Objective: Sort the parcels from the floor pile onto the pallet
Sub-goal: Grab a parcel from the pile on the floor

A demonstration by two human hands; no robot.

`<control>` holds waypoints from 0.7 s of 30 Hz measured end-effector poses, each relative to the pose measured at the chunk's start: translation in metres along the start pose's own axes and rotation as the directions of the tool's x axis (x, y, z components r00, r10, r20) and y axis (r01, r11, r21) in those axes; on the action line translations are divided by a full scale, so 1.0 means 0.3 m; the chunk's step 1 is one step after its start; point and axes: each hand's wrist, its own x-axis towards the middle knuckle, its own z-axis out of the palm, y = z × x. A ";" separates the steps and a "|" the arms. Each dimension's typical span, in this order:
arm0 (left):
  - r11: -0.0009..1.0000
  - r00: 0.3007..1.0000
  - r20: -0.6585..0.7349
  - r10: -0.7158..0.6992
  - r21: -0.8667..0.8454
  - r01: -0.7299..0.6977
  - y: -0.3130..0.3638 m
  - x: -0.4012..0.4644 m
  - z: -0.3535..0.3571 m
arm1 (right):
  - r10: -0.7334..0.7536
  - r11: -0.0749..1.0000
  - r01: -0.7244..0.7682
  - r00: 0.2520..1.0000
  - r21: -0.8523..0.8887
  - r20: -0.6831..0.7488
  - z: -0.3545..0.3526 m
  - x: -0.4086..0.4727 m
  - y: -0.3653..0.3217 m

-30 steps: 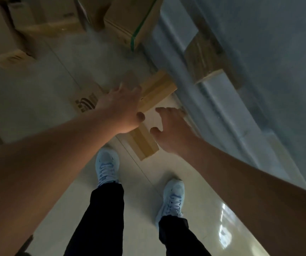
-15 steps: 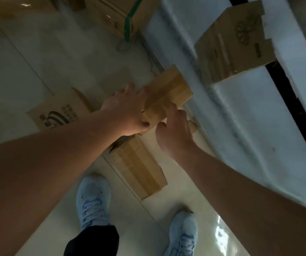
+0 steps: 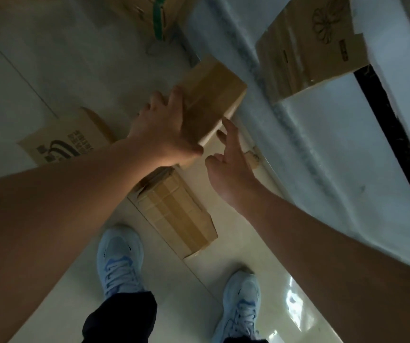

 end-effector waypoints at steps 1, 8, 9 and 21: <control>0.998 1.000 -0.018 -0.009 -0.069 0.007 0.004 -0.018 -0.021 | 0.009 1.000 -0.009 1.000 0.002 -0.007 -0.002 -0.023 -0.010; 0.898 0.992 -0.013 -0.122 -0.428 0.105 0.046 -0.227 -0.244 | 0.015 0.999 -0.020 0.995 -0.050 -0.103 -0.031 -0.228 -0.128; 0.867 0.993 0.013 -0.121 -0.485 0.112 0.054 -0.261 -0.287 | 0.005 0.999 -0.011 0.994 -0.051 -0.111 -0.040 -0.258 -0.154; 0.718 0.968 0.064 -0.241 -0.659 0.223 0.179 -0.884 -0.880 | -0.165 0.980 0.172 0.984 0.105 -0.068 -0.171 -0.828 -0.678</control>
